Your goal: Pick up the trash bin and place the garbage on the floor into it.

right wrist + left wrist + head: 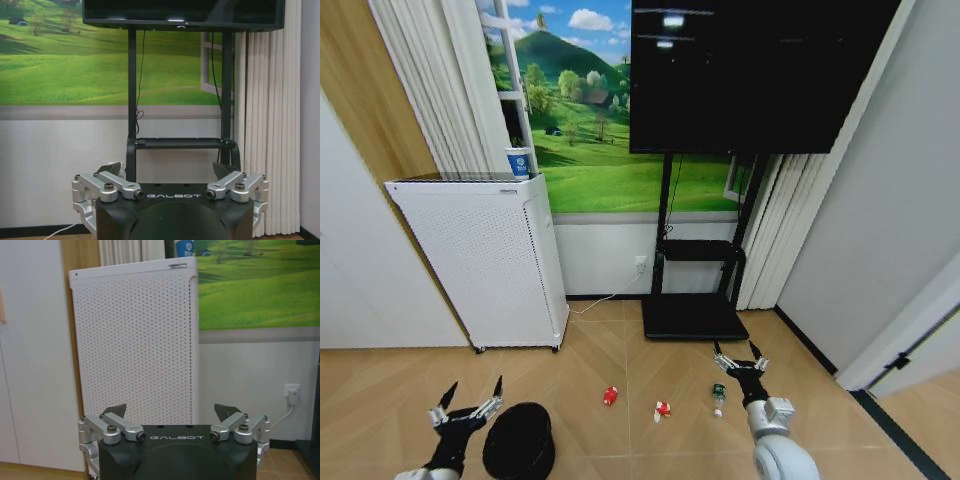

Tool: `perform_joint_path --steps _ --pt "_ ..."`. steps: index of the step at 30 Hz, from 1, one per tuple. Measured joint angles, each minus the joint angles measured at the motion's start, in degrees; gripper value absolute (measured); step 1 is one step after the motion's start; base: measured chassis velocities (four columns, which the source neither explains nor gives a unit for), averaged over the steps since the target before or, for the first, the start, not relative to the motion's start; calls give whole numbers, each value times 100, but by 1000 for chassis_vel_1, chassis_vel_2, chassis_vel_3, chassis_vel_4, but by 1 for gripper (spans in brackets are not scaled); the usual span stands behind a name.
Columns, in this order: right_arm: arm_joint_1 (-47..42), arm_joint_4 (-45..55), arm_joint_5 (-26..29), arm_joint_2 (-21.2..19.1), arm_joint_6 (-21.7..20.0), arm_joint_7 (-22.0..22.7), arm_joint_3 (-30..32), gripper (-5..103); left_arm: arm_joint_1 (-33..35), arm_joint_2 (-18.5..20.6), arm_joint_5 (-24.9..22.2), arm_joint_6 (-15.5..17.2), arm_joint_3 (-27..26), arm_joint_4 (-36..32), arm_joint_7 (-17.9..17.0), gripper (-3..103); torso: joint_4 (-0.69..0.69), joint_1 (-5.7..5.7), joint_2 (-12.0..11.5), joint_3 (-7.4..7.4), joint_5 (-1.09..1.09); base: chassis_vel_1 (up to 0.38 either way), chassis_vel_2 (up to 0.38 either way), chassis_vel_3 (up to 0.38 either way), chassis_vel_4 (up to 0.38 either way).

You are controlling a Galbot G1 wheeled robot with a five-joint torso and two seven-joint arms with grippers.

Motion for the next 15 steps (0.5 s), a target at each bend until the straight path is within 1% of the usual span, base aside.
perform_joint_path --steps 6,7,8,12,15 --pt "-9 3 -28 19 16 15 25 100 -16 -12 -6 138 74 -56 -158 97 -3 2 -1 1 0 15 -10 -8 17" --pt "-9 8 -28 19 17 15 26 100 -27 -27 52 144 110 -92 -178 97 -3 4 -1 2 2 0 0 0 0" --pt "-14 14 -27 19 25 15 30 100 -40 -40 143 129 152 -128 -180 95 -3 4 -1 2 2 0 0 0 0" --pt "-39 16 -25 22 60 15 44 100 -55 -49 274 71 201 -202 -182 99 -3 5 -2 2 2 0 0 0 0" --pt "-55 16 -25 33 75 12 46 100 -38 -43 291 31 165 -245 -182 100 -3 4 -4 1 2 0 0 0 0"
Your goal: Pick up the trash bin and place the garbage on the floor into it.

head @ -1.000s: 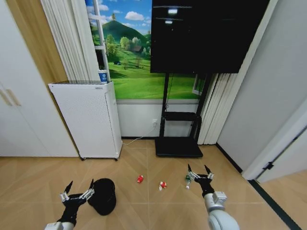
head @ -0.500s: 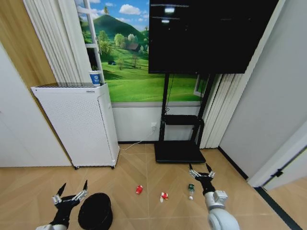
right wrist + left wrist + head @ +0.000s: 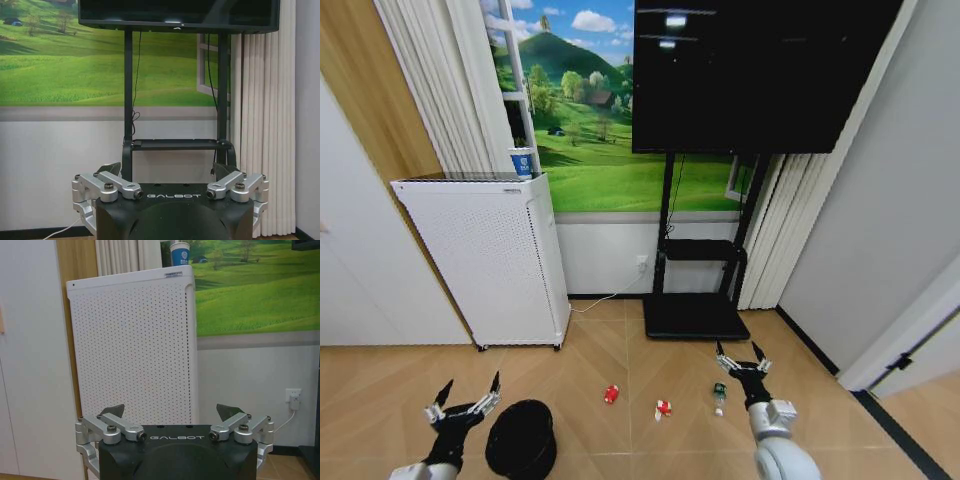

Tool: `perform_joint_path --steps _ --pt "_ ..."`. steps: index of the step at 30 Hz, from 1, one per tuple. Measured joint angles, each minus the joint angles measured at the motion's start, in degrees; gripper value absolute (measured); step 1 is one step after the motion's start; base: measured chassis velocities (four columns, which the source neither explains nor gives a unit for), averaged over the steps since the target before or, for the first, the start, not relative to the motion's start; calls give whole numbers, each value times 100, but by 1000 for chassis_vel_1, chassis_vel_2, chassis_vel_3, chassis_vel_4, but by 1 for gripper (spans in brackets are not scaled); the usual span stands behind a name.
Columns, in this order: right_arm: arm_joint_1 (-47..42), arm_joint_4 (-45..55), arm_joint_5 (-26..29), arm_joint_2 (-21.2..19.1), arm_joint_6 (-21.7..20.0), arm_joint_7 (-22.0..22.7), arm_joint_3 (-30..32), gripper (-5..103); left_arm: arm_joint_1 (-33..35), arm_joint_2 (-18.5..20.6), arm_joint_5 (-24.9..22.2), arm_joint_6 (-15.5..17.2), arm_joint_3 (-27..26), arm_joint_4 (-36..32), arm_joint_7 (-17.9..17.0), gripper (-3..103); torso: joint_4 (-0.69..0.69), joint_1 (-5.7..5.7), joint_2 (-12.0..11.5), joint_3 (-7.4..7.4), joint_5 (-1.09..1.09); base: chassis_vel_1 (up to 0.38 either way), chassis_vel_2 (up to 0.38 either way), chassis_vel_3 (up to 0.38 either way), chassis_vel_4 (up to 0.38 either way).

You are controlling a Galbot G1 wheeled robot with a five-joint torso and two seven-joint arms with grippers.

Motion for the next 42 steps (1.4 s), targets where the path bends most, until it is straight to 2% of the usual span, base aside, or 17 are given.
perform_joint_path --steps 7,17,34,42 --pt "-17 27 -1 26 4 -6 -14 100 33 23 -9 -12 -39 -62 -6 100 0 -33 -78 -44 0 0 0 0 0" --pt "-71 41 -5 35 46 -13 4 100 69 9 32 -22 -15 -55 -10 100 0 -141 -327 -186 0 0 0 0 0" --pt "4 -37 35 64 178 32 -20 100 97 -30 31 -44 -36 -1 -10 100 0 -350 -819 -467 0 0 0 0 0" --pt "-6 -16 76 66 74 44 4 100 106 -36 45 -59 -23 1 -2 100 0 -451 -1076 -626 0 0 0 0 0"
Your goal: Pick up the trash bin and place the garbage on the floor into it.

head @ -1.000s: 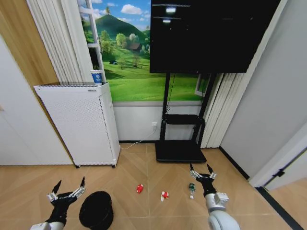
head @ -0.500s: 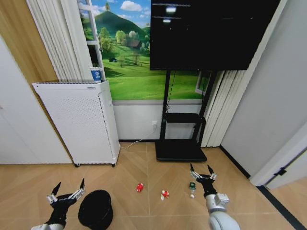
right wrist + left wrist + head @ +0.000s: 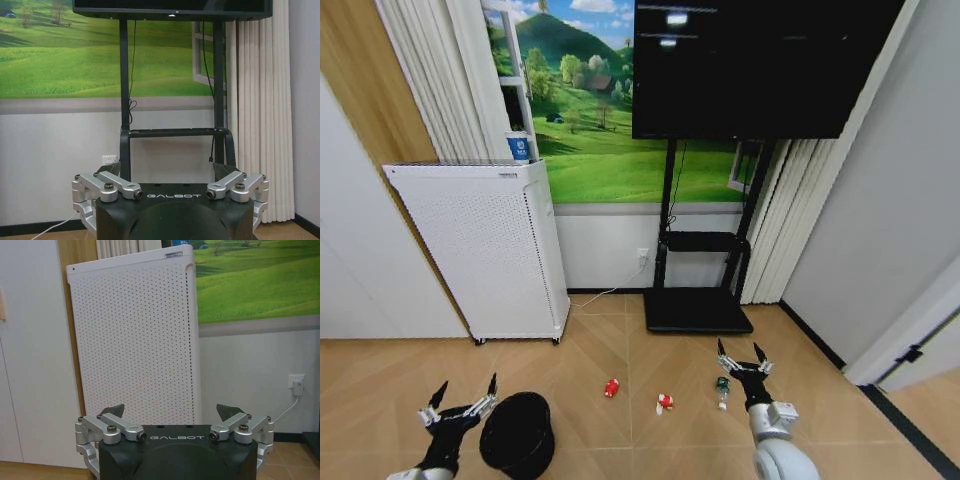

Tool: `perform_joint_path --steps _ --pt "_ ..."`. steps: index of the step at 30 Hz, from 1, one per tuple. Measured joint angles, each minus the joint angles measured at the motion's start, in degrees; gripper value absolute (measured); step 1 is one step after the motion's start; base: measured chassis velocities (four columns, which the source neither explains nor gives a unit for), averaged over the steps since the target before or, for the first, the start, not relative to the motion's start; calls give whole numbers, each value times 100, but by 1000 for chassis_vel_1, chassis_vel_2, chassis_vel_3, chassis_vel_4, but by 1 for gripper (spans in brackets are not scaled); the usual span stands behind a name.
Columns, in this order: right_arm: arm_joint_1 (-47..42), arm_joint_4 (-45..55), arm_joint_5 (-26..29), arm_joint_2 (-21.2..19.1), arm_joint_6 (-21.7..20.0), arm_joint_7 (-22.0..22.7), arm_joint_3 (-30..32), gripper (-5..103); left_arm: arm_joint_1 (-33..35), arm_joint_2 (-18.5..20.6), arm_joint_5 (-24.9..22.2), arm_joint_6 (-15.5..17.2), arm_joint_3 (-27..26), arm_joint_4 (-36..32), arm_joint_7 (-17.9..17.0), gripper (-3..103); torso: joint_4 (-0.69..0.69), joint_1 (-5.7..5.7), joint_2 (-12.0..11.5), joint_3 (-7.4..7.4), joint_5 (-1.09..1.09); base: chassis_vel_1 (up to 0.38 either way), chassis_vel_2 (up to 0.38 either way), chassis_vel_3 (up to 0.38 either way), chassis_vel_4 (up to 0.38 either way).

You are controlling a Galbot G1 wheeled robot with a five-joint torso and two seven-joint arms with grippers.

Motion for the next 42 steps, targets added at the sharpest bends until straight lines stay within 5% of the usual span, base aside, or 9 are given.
perform_joint_path --steps 42 --pt "58 -47 -126 5 -5 244 -41 100 2 -20 57 -92 19 80 66 100 0 -321 -811 -490 0 -59 59 56 -61"
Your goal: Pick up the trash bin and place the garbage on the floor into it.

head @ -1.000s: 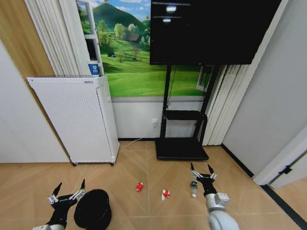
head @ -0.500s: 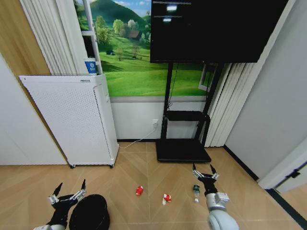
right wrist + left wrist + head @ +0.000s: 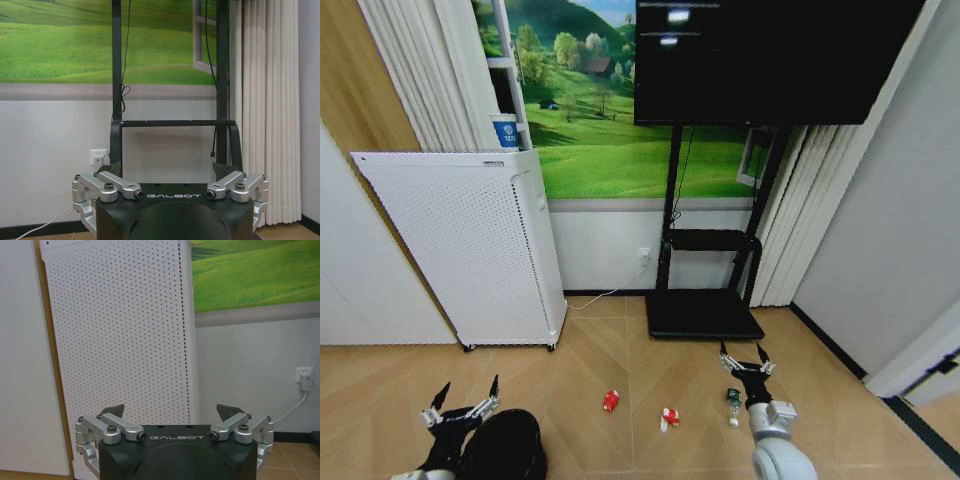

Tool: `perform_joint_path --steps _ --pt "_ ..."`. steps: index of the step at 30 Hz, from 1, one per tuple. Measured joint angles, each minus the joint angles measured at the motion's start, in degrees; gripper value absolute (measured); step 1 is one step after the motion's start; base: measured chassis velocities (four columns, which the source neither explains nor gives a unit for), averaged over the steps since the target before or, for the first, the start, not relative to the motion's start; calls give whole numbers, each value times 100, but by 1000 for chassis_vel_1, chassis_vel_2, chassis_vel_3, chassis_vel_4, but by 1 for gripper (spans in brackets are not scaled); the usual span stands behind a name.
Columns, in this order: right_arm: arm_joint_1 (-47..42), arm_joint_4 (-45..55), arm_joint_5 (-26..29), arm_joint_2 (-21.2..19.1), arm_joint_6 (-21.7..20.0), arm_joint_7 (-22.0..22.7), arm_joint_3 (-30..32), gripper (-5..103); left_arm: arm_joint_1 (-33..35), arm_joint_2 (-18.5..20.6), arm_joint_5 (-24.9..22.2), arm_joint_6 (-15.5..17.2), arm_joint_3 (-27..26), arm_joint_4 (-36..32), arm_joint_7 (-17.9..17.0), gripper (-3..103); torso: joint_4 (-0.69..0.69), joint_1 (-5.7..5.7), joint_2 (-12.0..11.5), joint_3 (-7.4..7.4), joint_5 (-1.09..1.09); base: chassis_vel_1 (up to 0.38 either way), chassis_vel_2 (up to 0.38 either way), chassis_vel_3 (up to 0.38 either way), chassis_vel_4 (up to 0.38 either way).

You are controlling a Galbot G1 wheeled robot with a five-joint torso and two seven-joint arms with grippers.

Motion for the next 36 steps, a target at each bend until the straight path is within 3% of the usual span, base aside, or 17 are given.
perform_joint_path --steps 10,11,21,36 --pt "5 -48 -11 4 182 8 28 100 10 -6 51 -6 32 23 45 100 0 -59 -162 -97 0 -164 158 164 -135" --pt "-8 -48 -10 5 183 5 28 100 19 -15 75 -17 48 26 54 100 -4 -73 -192 -117 0 0 0 0 0" --pt "-37 -52 -3 31 185 -5 26 100 157 -74 147 -204 37 175 115 100 2 -152 -409 -260 0 42 -33 -39 27" --pt "-116 -24 1 95 209 -7 131 100 339 -84 40 -270 19 278 163 100 0 -247 -693 -447 0 0 0 0 0"
